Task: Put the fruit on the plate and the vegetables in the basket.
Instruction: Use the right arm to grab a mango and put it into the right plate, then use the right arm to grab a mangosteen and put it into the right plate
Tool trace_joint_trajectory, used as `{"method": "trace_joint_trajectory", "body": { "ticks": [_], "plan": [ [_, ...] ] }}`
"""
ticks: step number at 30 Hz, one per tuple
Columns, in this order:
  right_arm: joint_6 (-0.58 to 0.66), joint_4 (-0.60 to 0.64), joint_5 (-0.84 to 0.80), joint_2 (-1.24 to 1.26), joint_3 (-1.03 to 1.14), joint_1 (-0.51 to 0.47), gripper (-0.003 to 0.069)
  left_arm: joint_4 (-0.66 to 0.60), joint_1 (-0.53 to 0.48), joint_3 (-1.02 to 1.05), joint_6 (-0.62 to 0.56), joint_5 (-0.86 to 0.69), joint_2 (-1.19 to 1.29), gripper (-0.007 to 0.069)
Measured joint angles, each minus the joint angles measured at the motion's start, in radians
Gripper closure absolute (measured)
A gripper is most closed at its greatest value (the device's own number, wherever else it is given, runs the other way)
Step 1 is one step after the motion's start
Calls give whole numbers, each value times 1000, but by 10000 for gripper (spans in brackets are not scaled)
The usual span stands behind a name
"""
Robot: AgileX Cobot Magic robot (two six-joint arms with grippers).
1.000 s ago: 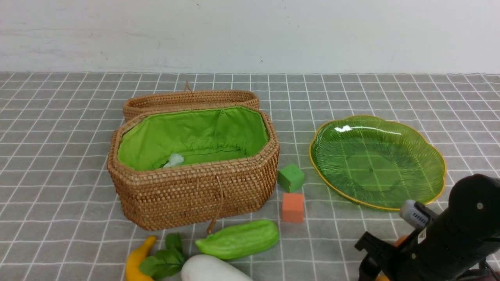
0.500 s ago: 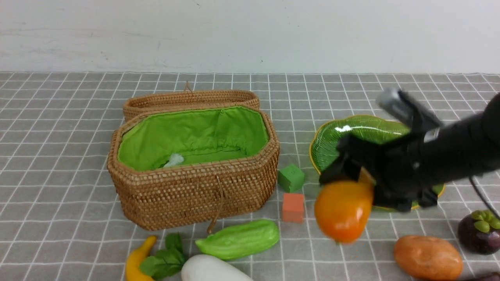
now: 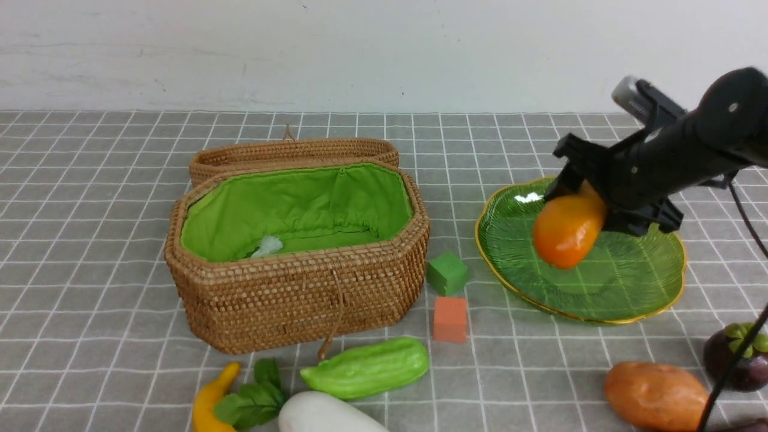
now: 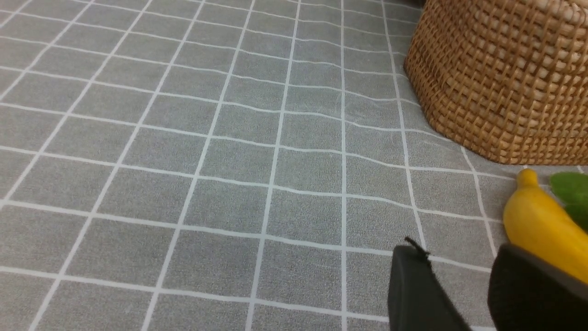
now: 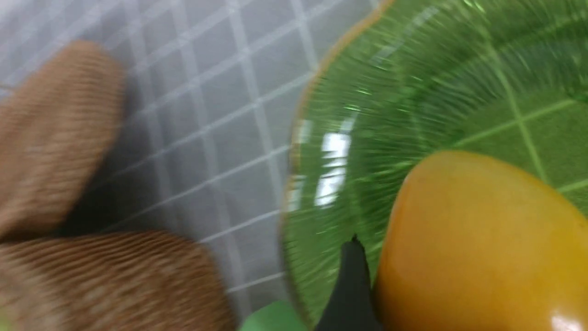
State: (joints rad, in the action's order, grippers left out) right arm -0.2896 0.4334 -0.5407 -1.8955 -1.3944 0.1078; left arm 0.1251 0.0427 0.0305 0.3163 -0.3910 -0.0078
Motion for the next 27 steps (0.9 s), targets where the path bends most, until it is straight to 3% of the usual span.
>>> {"method": "trace_joint_trajectory", "body": {
  "ticks": [1, 3, 6, 15, 22, 27],
  "plan": [
    [0, 0, 2, -8, 0, -1, 106, 0, 0, 0, 0, 0, 0, 386],
    [0, -2, 7, -50, -1, -6, 18, 0, 0, 0, 0, 0, 0, 386],
    [0, -23, 19, -65, -4, -7, -18, 0, 0, 0, 0, 0, 0, 386],
    [22, -170, -24, -4, -5, -7, 39, 0, 0, 0, 0, 0, 0, 386],
    [-22, -363, -251, 200, -5, -36, 62, 0, 0, 0, 0, 0, 0, 386],
    [-43, -433, -412, 335, 60, -136, 64, 0, 0, 0, 0, 0, 0, 386]
  ]
}}
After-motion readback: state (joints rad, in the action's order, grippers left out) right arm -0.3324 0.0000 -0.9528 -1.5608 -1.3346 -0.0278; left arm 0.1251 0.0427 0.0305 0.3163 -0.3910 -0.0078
